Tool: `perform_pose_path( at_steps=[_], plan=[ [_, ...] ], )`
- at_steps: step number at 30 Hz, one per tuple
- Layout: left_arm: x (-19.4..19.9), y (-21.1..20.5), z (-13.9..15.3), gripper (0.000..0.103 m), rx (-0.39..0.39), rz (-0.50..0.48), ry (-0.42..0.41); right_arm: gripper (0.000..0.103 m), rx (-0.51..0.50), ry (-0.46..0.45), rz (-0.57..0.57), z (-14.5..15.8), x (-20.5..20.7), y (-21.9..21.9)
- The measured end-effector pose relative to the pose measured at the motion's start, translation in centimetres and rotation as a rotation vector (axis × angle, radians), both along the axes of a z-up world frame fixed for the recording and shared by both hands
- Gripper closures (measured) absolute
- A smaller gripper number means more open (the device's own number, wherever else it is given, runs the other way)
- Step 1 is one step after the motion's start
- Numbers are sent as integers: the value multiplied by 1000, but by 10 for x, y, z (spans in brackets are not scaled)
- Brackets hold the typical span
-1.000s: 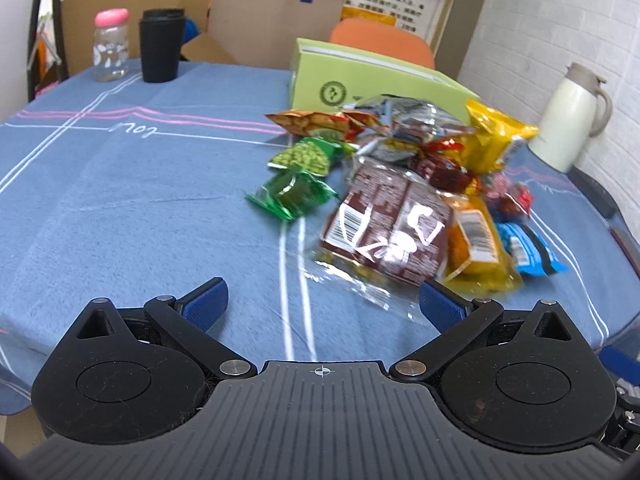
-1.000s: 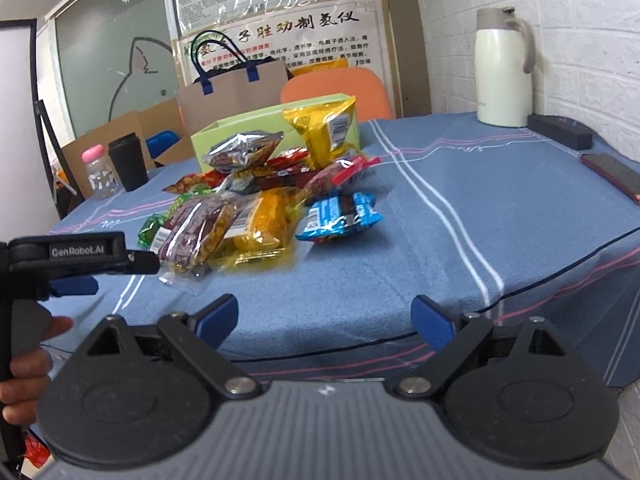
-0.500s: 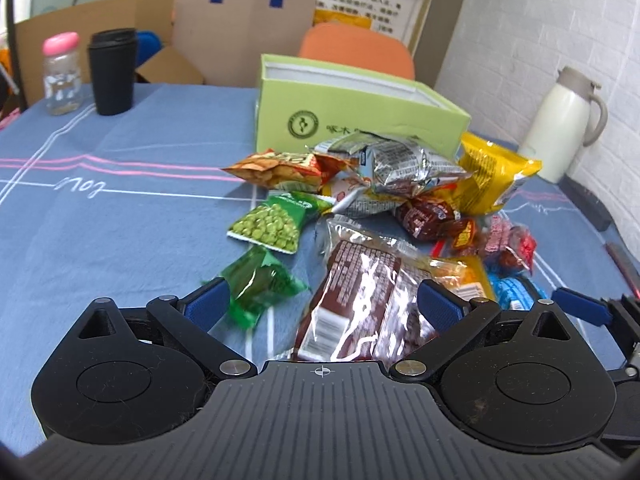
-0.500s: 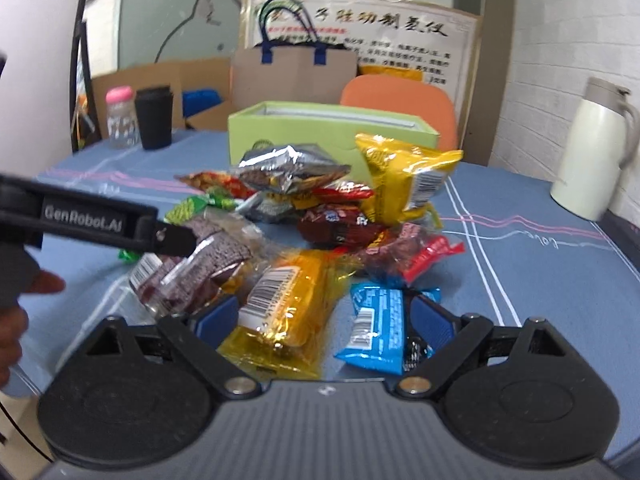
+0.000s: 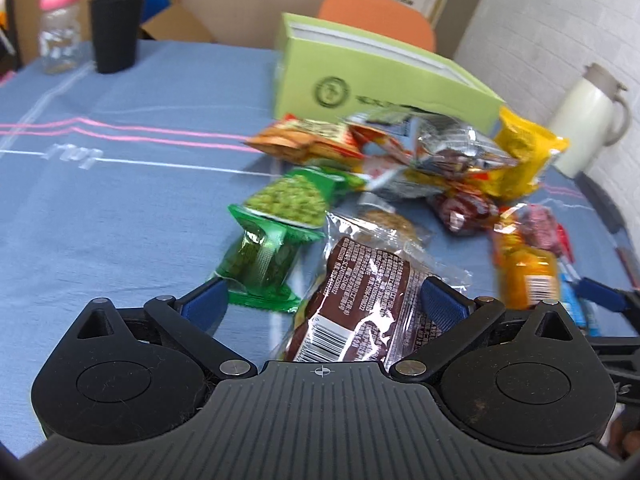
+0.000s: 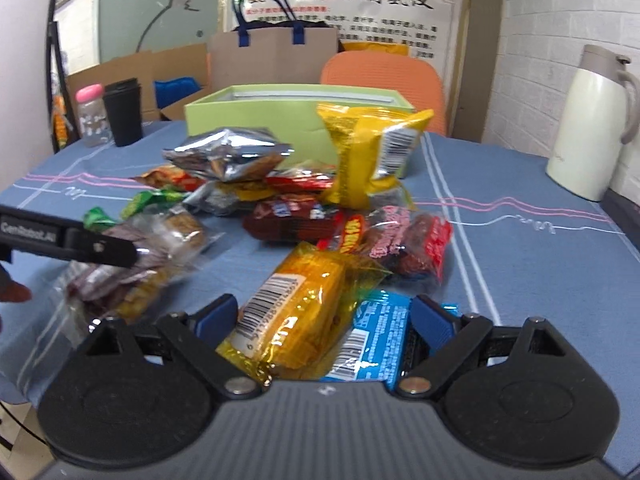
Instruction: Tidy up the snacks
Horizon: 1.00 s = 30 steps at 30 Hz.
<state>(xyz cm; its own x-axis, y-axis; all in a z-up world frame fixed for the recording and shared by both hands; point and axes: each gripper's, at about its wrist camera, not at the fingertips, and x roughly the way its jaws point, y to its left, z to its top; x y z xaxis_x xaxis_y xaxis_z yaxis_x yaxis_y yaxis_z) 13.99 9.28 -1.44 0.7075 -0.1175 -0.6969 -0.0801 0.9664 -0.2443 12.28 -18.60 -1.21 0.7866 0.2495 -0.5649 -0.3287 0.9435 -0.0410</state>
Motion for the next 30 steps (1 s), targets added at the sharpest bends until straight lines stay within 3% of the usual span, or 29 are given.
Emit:
perform_pose_path(
  at_steps=[3,8,15,18,22,26,30],
  plan=[
    [-11,3,9,17,-15,-43,-20,11,74,-46,104,15,-26,10],
    [-17,10,19,15,-39,-105,-39,11,177,81,329,3,-43,56],
    [-3,12,23,19,-36,-302,11,11,147,149,328,-19,-29,94],
    [-1,8,17,21,-23,-343,34,10,153,126,314,-22,-34,96],
    [3,3,6,22,5,-352,58,10,248,103,304,-28,-35,82],
    [4,9,4,28,-38,-383,69,10,224,161,311,-18,-27,85],
    [4,7,5,29,-25,-397,77,11,213,157,332,-20,-26,91]
  ],
)
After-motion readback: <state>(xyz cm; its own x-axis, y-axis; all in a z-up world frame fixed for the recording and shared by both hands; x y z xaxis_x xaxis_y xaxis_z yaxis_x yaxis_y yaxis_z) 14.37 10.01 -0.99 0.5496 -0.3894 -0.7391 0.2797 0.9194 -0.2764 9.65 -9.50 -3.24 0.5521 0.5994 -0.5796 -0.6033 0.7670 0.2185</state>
